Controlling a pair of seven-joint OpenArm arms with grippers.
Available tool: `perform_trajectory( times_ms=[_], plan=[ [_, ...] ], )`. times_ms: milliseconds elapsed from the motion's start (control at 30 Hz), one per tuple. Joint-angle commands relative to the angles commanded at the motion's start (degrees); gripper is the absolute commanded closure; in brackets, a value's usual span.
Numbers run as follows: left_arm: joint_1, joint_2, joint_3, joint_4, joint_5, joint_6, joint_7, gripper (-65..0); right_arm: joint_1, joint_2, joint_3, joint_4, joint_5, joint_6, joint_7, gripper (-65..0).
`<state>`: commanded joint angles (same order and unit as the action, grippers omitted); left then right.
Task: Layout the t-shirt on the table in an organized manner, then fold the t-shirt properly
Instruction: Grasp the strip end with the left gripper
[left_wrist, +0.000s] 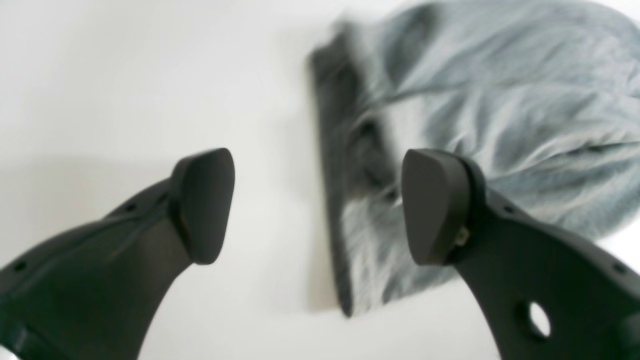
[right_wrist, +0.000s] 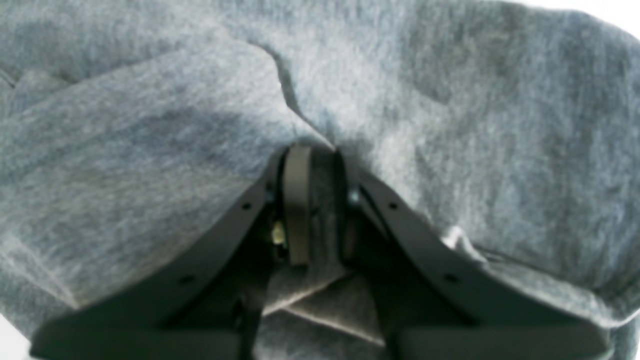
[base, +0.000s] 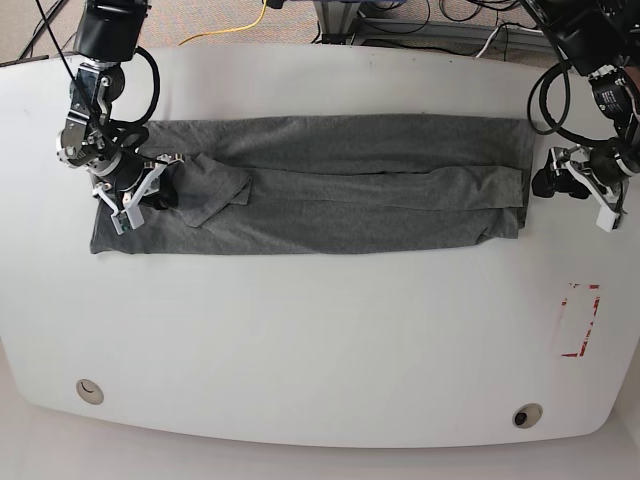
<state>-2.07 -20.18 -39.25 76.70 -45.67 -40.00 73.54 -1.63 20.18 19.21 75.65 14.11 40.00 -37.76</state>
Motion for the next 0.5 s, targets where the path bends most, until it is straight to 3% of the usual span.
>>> perform_trajectory(
  times_ms=[167, 500],
  plan=[
    [-0.26, 0.09, 0.70, -2.20, -0.53, 0.00, 0.00, -49.9, 0.00, 0.00, 0.00, 0.00, 0.00, 0.00, 0.00, -8.1],
    [-0.44, 2.29, 8.97, -2.29, -0.62, 0.00, -2.46, -49.9, 0.00, -0.09, -0.09, 0.00, 0.00, 0.00, 0.00, -8.1]
  ],
)
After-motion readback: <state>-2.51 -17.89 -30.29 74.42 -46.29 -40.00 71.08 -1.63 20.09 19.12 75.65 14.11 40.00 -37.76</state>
